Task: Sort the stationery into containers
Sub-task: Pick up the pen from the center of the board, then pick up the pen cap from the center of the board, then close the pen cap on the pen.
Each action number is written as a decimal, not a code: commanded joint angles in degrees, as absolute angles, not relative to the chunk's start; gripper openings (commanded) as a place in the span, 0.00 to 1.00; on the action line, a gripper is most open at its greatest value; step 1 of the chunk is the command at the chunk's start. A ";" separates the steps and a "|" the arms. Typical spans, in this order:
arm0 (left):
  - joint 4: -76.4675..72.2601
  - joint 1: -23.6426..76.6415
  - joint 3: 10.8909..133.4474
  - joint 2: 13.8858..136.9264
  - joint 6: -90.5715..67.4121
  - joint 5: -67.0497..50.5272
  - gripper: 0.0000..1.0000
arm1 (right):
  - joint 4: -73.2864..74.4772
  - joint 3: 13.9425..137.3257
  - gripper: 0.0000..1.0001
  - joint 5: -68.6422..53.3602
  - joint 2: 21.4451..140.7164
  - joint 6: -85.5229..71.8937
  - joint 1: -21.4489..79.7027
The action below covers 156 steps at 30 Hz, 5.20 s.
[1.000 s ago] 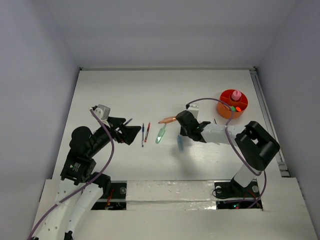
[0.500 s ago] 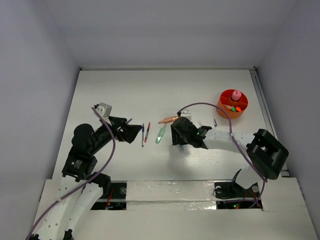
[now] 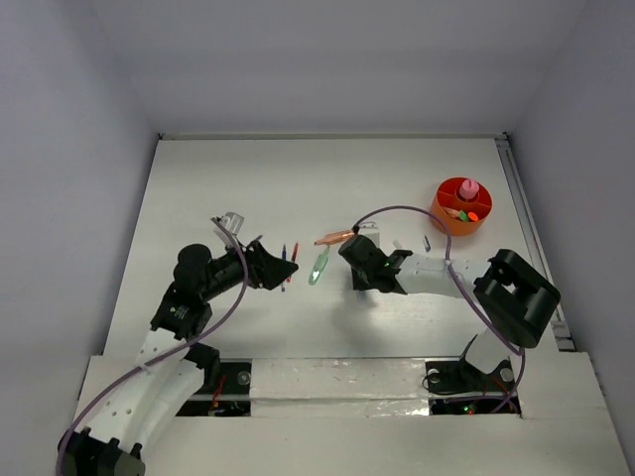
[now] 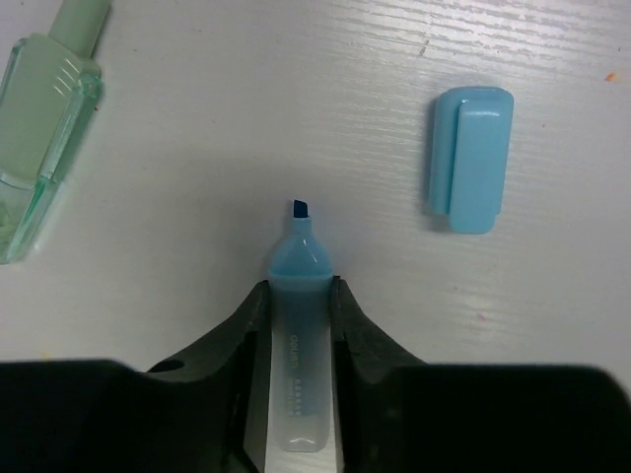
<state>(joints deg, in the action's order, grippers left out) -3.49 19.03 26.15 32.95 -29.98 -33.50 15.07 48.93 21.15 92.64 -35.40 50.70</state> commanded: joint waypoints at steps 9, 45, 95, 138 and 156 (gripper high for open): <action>-24.40 33.73 18.55 39.10 -39.99 -23.93 0.81 | 9.24 48.25 0.14 26.72 76.48 -36.04 51.15; -46.32 51.94 28.92 75.32 -36.47 -5.71 0.13 | -3.08 45.09 0.16 21.27 70.75 -37.97 54.49; -36.74 51.42 18.11 56.07 -28.39 -10.46 0.00 | 13.27 54.05 0.55 9.15 92.90 -21.27 34.46; -42.37 51.42 28.83 72.51 -31.82 -7.03 0.00 | -14.85 42.36 0.07 9.66 65.66 -39.81 42.28; -40.52 51.42 30.15 71.90 -30.76 -7.03 0.00 | -14.33 42.28 0.08 12.21 67.41 -38.50 42.80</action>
<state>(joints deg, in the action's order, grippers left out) -38.92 51.64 27.35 73.52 -31.68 -7.27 -11.11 42.19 10.57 67.16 -38.98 42.09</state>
